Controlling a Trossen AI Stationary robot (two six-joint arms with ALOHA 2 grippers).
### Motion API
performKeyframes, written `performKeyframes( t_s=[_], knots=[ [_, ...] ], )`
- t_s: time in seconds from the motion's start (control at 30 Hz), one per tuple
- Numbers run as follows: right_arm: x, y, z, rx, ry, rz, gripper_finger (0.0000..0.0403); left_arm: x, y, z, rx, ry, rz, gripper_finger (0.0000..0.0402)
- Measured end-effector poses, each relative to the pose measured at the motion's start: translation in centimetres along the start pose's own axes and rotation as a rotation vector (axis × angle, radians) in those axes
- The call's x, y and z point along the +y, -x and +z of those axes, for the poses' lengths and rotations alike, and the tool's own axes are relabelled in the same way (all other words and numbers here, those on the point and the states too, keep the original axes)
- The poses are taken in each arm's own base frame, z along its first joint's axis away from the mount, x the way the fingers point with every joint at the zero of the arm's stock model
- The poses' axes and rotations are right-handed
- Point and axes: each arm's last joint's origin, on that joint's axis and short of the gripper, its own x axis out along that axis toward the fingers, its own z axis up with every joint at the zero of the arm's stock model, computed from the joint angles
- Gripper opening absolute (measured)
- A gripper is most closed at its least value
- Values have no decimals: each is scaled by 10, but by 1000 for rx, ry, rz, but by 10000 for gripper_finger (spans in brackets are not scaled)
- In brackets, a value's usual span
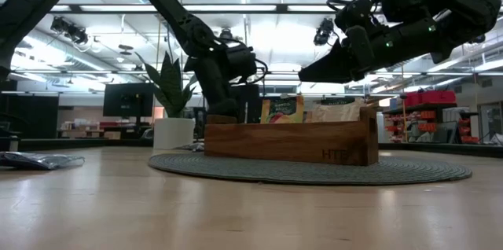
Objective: Pick & Place Tea
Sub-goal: Put the orange tea bag into the middle section of the wooden organizer
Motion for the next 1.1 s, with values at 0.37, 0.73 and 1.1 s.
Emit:
performKeyframes(
  t_s=[0.37,0.73,1.1],
  knots=[
    [0,0,-1,14,-9,1,173,-3,0,1,11,-26,8,105],
    [0,0,-2,16,-9,1,173,-4,7,0,27,-28,-3,4],
    [0,0,-2,18,-24,1,173,8,26,5,-42,-11,50,51]
  ],
)
